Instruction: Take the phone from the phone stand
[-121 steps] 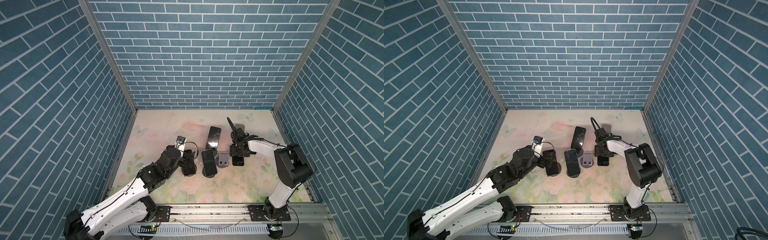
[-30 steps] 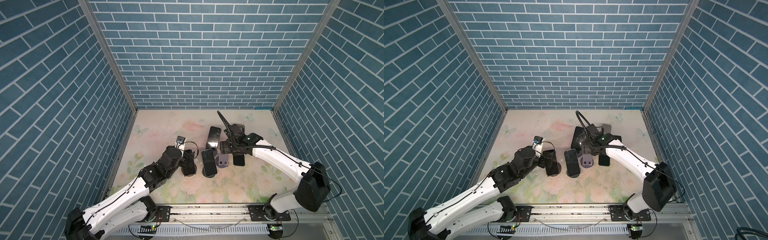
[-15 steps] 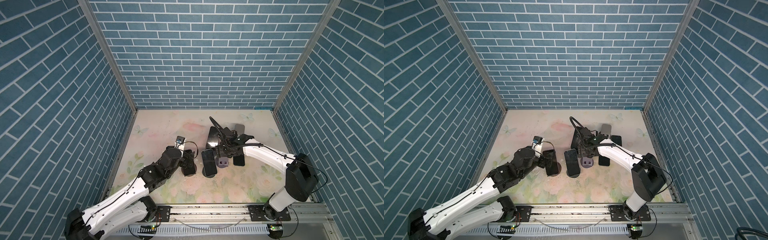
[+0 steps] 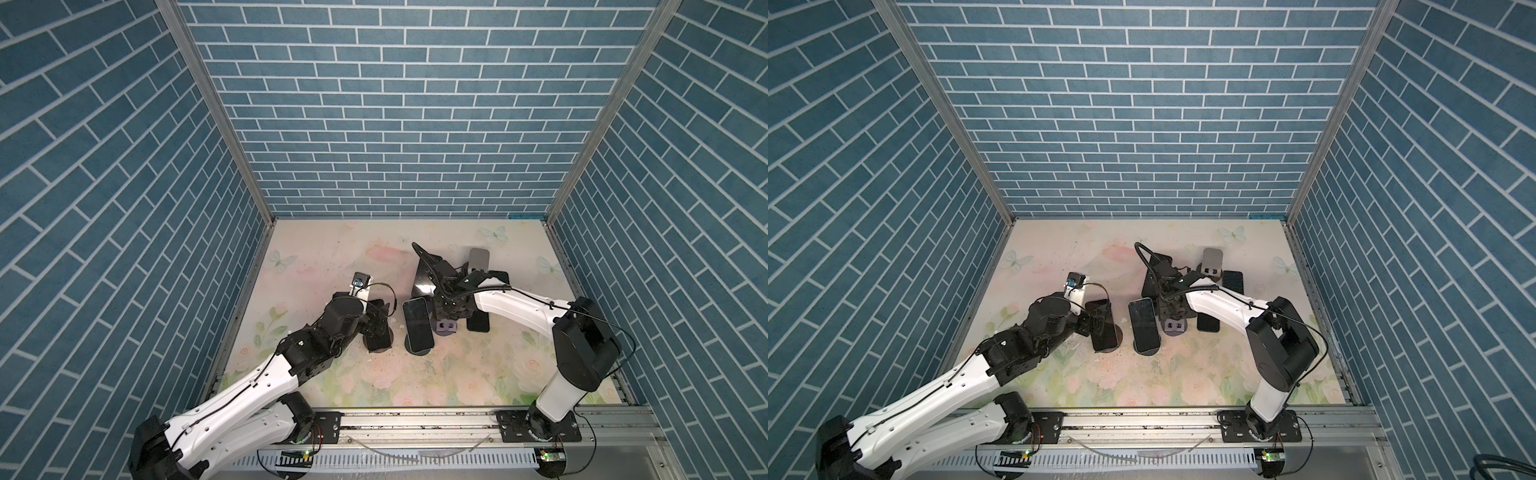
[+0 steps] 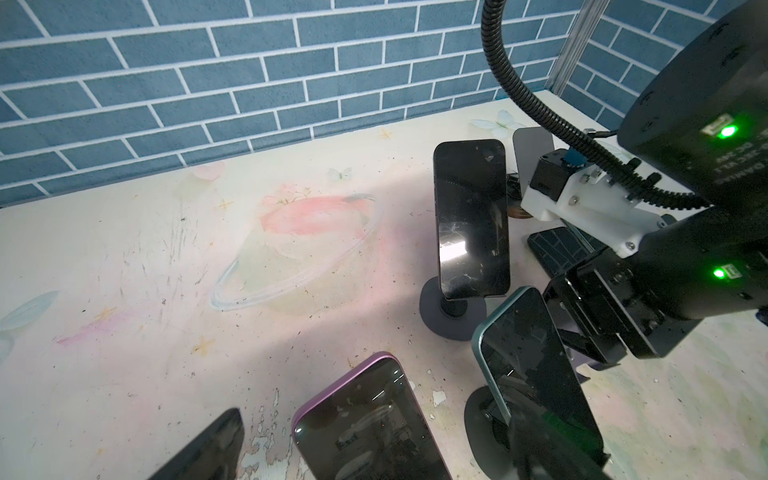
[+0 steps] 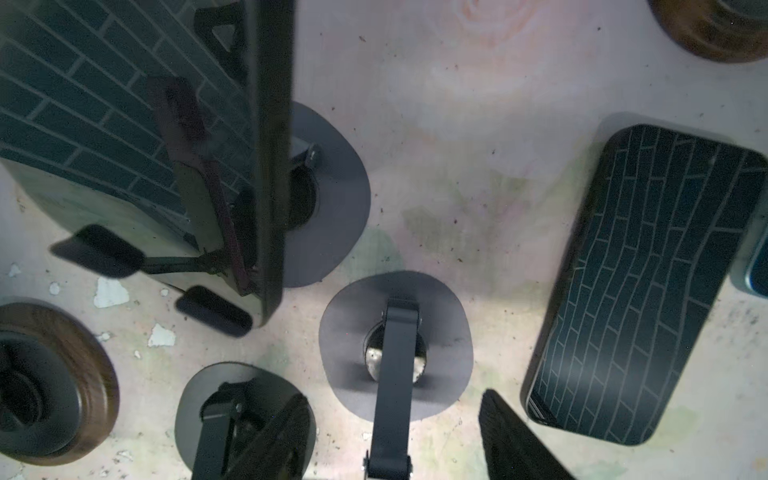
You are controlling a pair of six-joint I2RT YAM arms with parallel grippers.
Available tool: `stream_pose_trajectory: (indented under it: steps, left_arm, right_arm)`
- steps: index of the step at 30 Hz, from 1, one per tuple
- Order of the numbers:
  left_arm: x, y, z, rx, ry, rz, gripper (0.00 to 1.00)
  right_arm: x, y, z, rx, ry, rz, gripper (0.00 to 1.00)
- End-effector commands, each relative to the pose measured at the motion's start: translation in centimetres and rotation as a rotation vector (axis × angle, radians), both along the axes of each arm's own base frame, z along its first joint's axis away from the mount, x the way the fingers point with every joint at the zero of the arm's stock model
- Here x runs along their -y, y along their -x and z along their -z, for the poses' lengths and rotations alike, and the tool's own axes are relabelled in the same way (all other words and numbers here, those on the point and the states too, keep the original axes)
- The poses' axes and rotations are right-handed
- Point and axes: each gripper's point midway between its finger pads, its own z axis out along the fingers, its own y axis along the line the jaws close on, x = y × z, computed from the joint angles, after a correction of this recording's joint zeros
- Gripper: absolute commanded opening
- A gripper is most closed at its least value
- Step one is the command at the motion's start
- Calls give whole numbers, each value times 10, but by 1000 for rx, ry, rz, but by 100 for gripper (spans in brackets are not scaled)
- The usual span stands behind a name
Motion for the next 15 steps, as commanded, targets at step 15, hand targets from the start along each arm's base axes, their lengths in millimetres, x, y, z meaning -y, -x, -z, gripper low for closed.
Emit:
stream_pose_trajectory:
  steps: [15]
  left_arm:
    - [1,1,6,-3,-29,13,100]
  right_arm:
    - [22,-21,-17,55,6,45,46]
